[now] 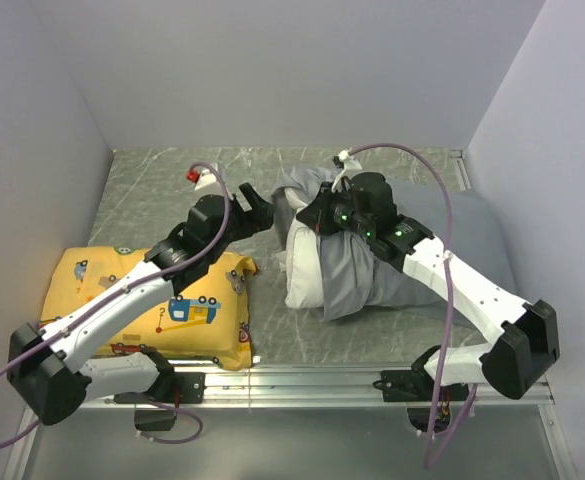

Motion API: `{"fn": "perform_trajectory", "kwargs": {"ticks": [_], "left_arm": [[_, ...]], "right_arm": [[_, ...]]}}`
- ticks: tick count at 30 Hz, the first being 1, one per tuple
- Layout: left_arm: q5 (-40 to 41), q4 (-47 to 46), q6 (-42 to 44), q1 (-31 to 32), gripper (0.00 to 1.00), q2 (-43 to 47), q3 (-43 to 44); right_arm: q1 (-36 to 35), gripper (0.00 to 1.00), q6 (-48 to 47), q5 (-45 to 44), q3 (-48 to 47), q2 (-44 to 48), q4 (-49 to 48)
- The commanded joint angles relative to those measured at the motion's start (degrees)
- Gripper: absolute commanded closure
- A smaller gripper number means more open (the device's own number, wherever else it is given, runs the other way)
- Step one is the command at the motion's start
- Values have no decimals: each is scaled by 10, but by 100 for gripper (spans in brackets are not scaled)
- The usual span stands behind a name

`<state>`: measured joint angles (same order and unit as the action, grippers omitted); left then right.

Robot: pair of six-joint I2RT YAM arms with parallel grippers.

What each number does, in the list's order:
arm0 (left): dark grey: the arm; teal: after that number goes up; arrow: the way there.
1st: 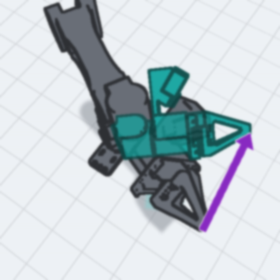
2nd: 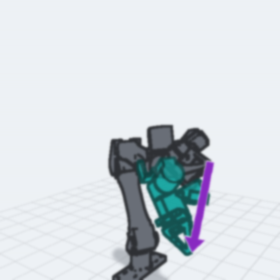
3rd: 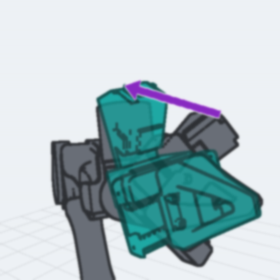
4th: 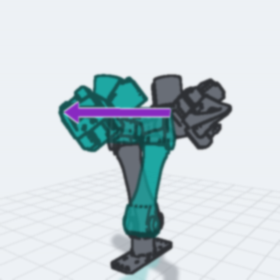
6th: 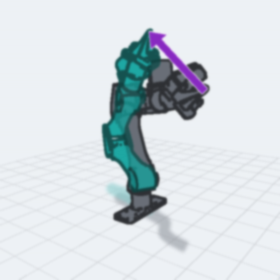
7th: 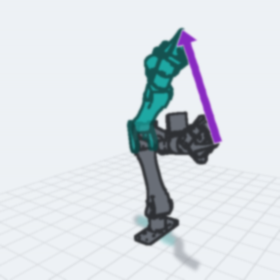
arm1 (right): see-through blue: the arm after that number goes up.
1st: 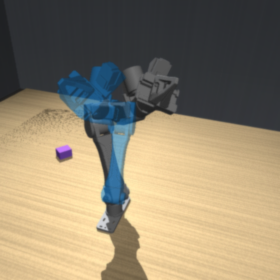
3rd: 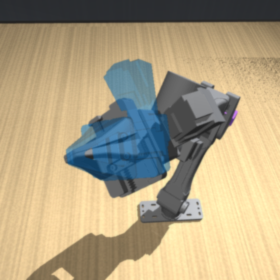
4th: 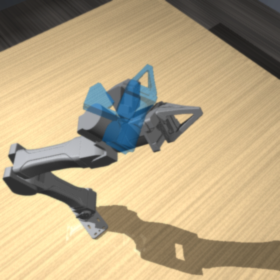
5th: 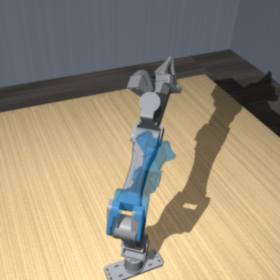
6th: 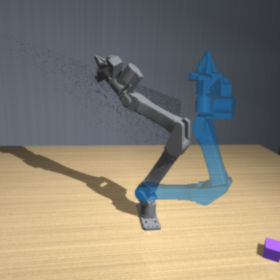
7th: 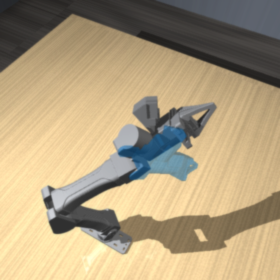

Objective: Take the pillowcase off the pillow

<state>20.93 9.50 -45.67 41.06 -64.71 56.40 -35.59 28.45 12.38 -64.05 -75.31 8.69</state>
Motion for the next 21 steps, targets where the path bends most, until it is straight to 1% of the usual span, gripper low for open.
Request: {"fn": "perform_trajectory", "kwargs": {"ticks": [1,2,4,9,13,16,18,20,21], "left_arm": [[-79,-51,36,-21,13,-14,32],[-81,-51,38,-21,15,-15,33],[-81,-52,47,-25,14,-23,39],[-128,-80,60,-37,12,-44,44],[-112,-62,68,-42,15,-82,71],[-125,-83,70,-57,17,-96,74],[-128,-89,73,-62,19,-104,78],[-129,-91,78,-66,25,-113,88],[-128,-91,80,-68,31,-115,91]], "right_arm": [[3,100,-1,6,-4,40,-46],[2,100,-5,7,-5,44,-40],[3,100,-5,12,-6,48,-39],[0,100,-3,15,-8,55,-35],[0,100,-5,16,-11,60,-31],[-2,100,-6,18,-13,64,-27],[-4,100,-6,18,-12,67,-27],[-4,100,-7,18,-11,71,-23],[-4,100,-8,18,-11,71,-21]]}}
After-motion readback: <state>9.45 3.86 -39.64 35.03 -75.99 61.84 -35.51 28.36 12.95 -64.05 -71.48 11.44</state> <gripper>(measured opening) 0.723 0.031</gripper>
